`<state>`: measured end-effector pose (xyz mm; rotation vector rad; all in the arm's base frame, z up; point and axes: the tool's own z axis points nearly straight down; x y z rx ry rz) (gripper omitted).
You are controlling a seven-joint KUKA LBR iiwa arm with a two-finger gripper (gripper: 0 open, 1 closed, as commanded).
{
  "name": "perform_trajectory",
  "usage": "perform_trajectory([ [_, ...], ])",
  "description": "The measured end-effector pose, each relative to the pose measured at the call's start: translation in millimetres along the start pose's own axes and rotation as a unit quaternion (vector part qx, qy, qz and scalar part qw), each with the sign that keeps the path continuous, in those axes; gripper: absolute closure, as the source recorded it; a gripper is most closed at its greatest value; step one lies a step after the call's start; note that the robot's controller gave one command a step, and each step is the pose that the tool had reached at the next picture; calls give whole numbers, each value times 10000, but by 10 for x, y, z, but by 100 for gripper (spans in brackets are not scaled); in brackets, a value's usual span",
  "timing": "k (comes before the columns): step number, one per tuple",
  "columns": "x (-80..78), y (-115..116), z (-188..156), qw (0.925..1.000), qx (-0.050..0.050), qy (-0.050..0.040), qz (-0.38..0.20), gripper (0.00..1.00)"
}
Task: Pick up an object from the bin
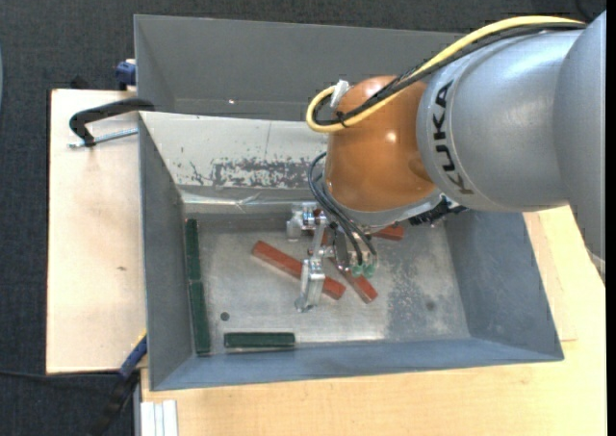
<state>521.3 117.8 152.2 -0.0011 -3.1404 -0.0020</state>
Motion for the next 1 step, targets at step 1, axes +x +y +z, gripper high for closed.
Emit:
perform_trajectory([
  [1, -495, -267, 788, 9951, -4, -28, 993, 100],
])
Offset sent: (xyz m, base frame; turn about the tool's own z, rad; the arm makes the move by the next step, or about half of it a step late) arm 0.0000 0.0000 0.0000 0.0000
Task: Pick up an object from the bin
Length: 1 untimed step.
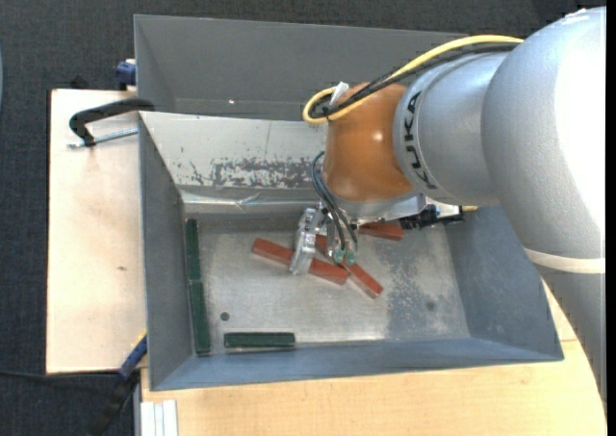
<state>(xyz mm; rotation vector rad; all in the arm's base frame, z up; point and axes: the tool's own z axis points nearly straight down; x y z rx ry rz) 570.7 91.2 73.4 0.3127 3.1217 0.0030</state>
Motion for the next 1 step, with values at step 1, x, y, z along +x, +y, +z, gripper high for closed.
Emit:
perform_trajectory([
  [1, 3, 3, 14, 10000, -6, -3, 4, 0],
])
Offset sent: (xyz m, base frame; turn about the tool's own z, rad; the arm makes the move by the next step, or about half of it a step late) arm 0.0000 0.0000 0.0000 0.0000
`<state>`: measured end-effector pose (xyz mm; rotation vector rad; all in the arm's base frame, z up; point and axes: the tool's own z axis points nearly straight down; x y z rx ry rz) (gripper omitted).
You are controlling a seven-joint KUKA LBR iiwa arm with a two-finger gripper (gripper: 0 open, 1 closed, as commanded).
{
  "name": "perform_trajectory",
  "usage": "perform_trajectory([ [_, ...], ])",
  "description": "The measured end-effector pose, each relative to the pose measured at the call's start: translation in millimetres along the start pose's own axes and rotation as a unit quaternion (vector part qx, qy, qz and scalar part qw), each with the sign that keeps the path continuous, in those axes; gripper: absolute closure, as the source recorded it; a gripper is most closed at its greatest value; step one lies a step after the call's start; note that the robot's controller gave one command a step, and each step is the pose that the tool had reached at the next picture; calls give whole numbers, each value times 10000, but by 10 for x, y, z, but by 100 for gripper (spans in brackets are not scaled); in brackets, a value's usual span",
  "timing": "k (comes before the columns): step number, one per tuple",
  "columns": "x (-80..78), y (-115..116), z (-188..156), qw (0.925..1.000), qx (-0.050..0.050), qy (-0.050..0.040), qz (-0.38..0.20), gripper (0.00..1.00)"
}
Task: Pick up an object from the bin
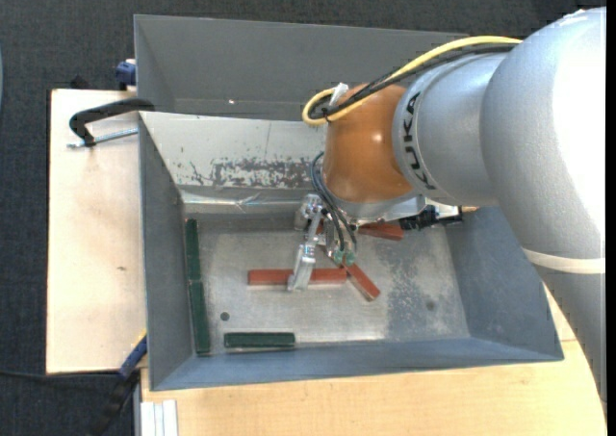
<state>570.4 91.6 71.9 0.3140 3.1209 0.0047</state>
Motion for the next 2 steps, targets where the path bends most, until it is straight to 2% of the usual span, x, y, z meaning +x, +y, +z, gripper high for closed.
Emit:
perform_trajectory([
  [1, -2, 3, -12, 10000, -4, -4, -3, 100],
  [2, 7, -2, 8, 10000, 3, 11, 1, 0],
])
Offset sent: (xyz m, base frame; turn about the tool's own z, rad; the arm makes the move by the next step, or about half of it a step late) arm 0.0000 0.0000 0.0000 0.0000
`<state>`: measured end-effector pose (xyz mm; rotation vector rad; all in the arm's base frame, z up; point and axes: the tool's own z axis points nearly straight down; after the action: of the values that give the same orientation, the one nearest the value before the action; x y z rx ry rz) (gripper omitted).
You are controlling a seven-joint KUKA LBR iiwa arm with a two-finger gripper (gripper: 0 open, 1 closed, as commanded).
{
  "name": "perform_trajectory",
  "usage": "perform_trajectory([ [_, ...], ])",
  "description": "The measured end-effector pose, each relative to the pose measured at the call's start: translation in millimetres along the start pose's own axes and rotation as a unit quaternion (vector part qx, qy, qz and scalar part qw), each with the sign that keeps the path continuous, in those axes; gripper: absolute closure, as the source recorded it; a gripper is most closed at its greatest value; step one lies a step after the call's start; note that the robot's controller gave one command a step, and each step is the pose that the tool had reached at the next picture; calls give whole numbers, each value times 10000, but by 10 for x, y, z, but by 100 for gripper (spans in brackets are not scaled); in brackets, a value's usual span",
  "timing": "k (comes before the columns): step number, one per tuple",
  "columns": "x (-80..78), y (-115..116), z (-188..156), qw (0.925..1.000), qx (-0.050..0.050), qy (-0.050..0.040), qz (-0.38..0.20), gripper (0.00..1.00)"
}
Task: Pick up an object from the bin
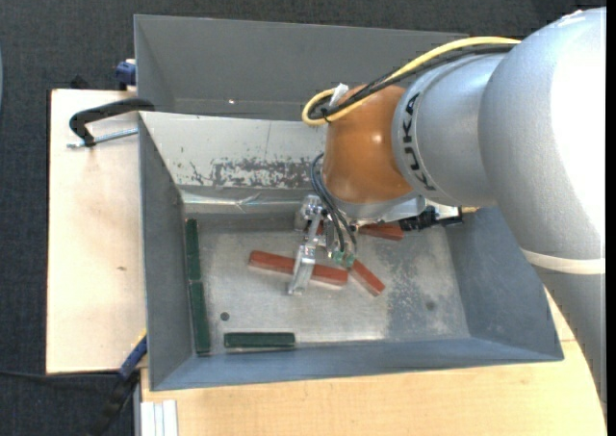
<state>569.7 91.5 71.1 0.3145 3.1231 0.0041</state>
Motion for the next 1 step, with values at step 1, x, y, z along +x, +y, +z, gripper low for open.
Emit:
perform_trajectory([
  [1, 2, -1, 2, 10000, 0, 2, 2, 100],
])
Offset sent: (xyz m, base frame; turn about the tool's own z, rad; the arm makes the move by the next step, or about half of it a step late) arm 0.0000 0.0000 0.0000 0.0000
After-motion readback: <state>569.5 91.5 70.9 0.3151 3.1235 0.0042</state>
